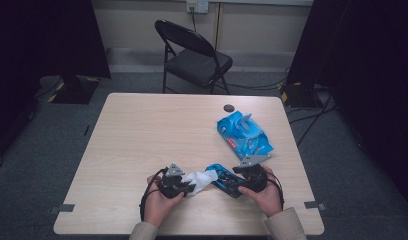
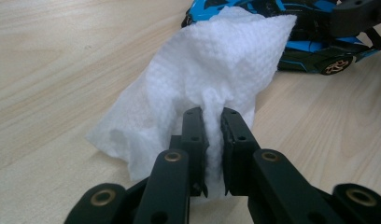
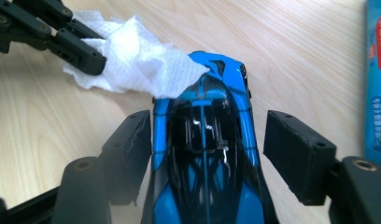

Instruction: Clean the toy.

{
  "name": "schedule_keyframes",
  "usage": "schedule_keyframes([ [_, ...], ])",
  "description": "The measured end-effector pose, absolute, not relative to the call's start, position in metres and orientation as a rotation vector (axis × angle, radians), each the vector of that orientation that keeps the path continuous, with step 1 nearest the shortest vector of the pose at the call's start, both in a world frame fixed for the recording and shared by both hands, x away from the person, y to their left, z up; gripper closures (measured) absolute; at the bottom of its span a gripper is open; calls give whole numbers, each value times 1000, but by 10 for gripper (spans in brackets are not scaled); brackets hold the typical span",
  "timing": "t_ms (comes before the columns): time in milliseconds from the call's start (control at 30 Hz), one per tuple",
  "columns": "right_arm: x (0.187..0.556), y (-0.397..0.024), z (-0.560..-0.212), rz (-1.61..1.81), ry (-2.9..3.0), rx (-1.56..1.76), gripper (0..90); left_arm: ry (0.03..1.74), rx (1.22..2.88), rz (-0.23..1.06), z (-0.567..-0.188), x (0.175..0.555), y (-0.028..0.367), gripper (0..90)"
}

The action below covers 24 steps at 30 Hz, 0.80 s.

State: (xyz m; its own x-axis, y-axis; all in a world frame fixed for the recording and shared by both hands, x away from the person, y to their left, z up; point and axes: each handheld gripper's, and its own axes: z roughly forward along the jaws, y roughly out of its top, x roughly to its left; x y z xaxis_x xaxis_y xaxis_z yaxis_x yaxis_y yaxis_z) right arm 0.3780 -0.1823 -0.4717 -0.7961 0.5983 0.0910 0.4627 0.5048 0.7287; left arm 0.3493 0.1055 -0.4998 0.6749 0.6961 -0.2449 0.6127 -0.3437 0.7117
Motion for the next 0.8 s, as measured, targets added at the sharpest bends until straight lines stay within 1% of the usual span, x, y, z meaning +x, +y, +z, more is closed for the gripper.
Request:
schedule_keyframes([
  [200, 385, -173, -474, 1161, 2589, 901, 364, 1010, 2055, 136, -501, 351, 107, 807],
  [267, 385, -169, -477, 1094, 2609, 905, 411, 993, 2067, 151, -501, 350, 106, 795],
  [367, 382, -169, -480, 1099, 2601, 848, 409, 977, 2091, 154, -499, 350, 104, 774],
  [433, 383, -170, -480, 1122, 2592, 865, 425, 982, 2085, 158, -499, 351, 103, 744],
  [467, 382, -170, -480, 1122, 2593, 855, 428, 985, 2076, 171, -498, 351, 102, 715],
  [533, 382, -170, -481, 1125, 2588, 858, 432, 972, 2075, 182, -497, 351, 101, 699],
  [600, 380, -170, -480, 1119, 2579, 845, 436, 981, 2051, 216, -495, 352, 100, 647],
  [667, 380, -170, -480, 1119, 2578, 854, 436, 985, 2036, 211, -492, 354, 100, 656],
  [733, 380, -170, -481, 1119, 2574, 860, 436, 995, 2030, 245, -491, 358, 101, 646],
  [767, 380, -170, -481, 1121, 2574, 857, 436, 998, 2043, 235, -491, 359, 100, 661],
  [800, 379, -170, -481, 1124, 2572, 861, 436, 997, 2055, 237, -493, 360, 99, 653],
])
